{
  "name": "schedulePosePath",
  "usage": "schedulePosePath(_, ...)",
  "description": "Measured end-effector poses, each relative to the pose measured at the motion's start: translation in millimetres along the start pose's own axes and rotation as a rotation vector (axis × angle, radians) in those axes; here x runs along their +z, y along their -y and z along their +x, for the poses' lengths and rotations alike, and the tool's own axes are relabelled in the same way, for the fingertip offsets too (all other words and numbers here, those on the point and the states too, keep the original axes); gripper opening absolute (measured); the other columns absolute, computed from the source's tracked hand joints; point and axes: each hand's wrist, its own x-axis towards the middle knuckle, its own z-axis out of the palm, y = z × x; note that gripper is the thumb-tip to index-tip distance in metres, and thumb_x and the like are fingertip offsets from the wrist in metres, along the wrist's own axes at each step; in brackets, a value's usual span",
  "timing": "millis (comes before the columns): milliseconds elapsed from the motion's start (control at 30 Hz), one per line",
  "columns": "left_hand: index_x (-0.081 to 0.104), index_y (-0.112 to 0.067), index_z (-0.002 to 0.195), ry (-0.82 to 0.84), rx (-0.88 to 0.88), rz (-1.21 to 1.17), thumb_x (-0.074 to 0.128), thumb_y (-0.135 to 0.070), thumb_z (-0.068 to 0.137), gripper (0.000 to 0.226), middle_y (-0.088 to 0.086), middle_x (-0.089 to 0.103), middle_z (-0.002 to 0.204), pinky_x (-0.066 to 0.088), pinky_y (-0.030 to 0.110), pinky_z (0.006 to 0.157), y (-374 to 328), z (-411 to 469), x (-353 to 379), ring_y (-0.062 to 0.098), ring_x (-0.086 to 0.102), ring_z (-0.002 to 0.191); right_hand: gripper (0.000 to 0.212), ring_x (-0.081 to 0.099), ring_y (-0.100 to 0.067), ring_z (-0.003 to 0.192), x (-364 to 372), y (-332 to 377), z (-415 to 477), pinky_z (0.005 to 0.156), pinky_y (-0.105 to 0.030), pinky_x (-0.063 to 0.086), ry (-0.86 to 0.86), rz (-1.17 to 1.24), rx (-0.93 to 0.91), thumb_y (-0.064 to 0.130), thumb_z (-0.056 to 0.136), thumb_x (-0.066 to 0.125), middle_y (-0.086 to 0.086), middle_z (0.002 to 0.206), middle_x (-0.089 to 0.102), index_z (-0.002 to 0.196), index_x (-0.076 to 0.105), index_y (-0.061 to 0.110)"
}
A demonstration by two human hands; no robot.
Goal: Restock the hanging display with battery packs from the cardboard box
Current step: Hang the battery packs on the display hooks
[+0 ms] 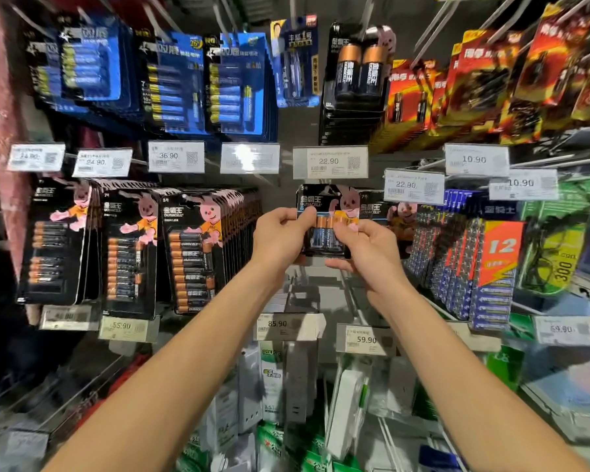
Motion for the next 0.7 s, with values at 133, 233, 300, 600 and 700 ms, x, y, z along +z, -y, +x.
schedulePosePath(133,0.07,0.001,0.106,0.015,-0.007,-0.017,0.067,-0.029,0.098,0.031,0.003,0.067,0.079,0.047,0.018,0.045,7.4,0.1,0.5,0.003,0.062,0.056,0.012,0.072,-0.03,0.104,0.1,-6.2,3.4,0.064,-0.026,0.062,0.006,-0.015,0.016,0.021,0.098,0.065,-0.018,0.109,0.07,0.099,0.067,0.009)
schedulePosePath(233,0.069,0.0,0.104,0.012,0.009,0.0,0.066,-0.031,0.098,0.032,0.008,0.058,0.08,0.044,0.013,0.044,13.0,-0.6,-0.5,0.011,0.056,0.067,0.014,0.07,-0.022,0.098,-0.8,-10.5,4.9,0.067,-0.028,0.063,0.0,-0.031,-0.013,0.022,0.099,0.065,-0.002,0.086,0.063,0.101,0.067,0.008)
schedulePosePath(300,0.069,-0.001,0.104,0.002,0.018,-0.01,0.067,-0.032,0.097,0.032,0.014,0.057,0.085,0.044,0.012,0.044,14.5,0.7,-0.4,0.018,0.053,0.076,0.015,0.067,-0.021,0.093,-1.0,-12.2,6.0,0.068,-0.029,0.063,-0.001,-0.034,-0.038,0.021,0.099,0.064,0.002,0.079,0.057,0.1,0.066,0.007)
schedulePosePath(600,0.074,-0.014,0.095,-0.021,0.008,0.019,0.067,-0.042,0.094,0.029,0.001,0.056,0.076,0.05,0.034,0.071,20.4,5.0,-1.3,0.015,0.052,0.075,0.009,0.073,-0.023,0.1,-0.5,-14.8,5.9,0.065,-0.022,0.06,-0.001,-0.028,0.005,0.025,0.097,0.067,0.002,0.108,0.068,0.098,0.067,0.016)
schedulePosePath(700,0.073,-0.015,0.098,-0.02,-0.001,0.015,0.065,-0.044,0.096,0.03,0.002,0.067,0.088,0.051,0.036,0.078,20.7,5.8,-0.7,0.012,0.057,0.079,0.005,0.07,-0.02,0.107,-0.7,-17.7,8.6,0.075,-0.028,0.063,-0.004,-0.032,0.011,0.021,0.096,0.069,0.001,0.107,0.072,0.099,0.067,0.018)
